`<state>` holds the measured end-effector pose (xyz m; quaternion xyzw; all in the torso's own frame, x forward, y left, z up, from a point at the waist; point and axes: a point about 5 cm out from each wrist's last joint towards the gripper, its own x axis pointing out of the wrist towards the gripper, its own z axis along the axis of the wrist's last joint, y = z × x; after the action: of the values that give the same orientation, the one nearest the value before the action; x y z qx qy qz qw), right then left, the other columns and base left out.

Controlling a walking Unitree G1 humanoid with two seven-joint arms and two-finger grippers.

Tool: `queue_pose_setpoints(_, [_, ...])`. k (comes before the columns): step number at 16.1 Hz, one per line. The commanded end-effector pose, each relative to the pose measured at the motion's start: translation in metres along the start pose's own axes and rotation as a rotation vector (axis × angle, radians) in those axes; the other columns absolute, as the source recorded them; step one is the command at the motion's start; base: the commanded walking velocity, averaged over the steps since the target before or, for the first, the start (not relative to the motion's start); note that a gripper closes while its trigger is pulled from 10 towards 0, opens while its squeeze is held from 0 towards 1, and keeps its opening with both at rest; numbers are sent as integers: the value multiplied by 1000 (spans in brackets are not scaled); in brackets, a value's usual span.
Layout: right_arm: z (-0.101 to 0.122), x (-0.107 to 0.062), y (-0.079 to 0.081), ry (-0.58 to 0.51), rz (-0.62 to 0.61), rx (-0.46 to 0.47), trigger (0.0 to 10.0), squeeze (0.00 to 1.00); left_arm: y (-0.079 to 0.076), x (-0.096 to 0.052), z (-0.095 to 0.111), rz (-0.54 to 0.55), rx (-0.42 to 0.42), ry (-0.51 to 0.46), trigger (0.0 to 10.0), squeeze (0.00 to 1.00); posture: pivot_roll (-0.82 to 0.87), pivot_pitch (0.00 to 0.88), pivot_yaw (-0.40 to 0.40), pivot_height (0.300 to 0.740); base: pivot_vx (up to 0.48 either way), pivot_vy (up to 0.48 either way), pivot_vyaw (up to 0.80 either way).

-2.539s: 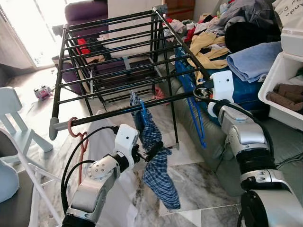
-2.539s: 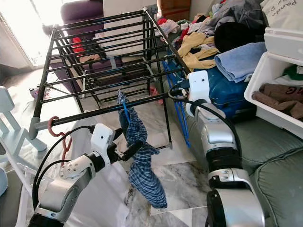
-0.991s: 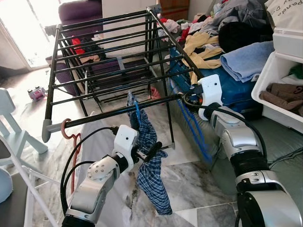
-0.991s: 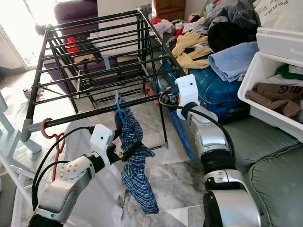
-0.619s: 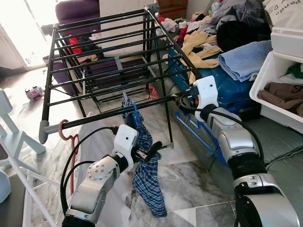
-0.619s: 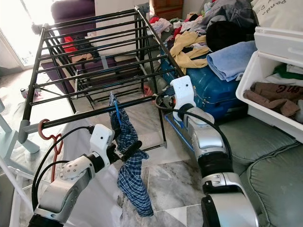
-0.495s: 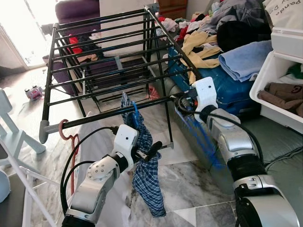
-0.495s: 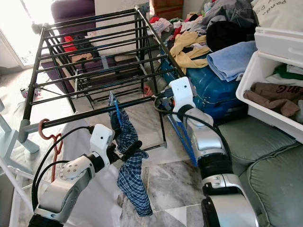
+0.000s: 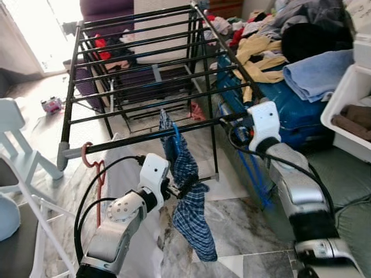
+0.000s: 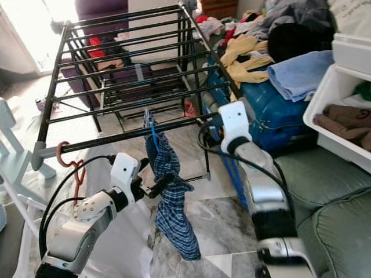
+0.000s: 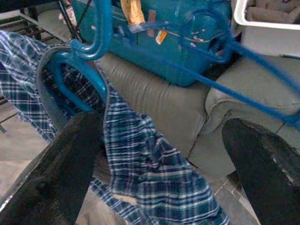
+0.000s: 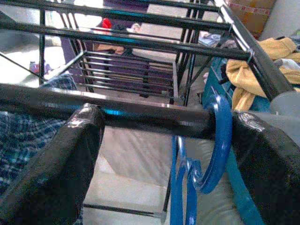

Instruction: Hang hanger

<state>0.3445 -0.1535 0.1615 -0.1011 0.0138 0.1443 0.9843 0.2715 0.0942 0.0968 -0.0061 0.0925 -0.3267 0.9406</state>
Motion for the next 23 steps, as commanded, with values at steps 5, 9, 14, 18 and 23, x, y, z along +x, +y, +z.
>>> queue_pose_setpoints(5, [-7,-13,2,-14,-94,13,10000,1000,-1,0,-2,-15,15,18,10000,0,-134,0,93,740,0,0,0])
queue_pose_setpoints(9, [-4,-16,10,-28,-81,11,10000,1000,-1,-1,0,-3,34,8,10000,0,-130,0,89,740,0,0,0])
queue_pose_setpoints(14, [-7,-24,15,-28,-88,0,10000,0,1,0,2,34,67,-13,10000,0,-131,0,89,740,0,0,0])
queue_pose_setpoints(18, [-8,-26,19,-21,-78,4,10000,0,2,1,2,55,86,-13,10000,0,-132,0,90,740,-69,0,0])
queue_pose_setpoints(23, [-8,-25,19,-14,-78,11,10000,0,3,2,2,64,93,-15,10000,0,-130,0,89,740,-321,0,0])
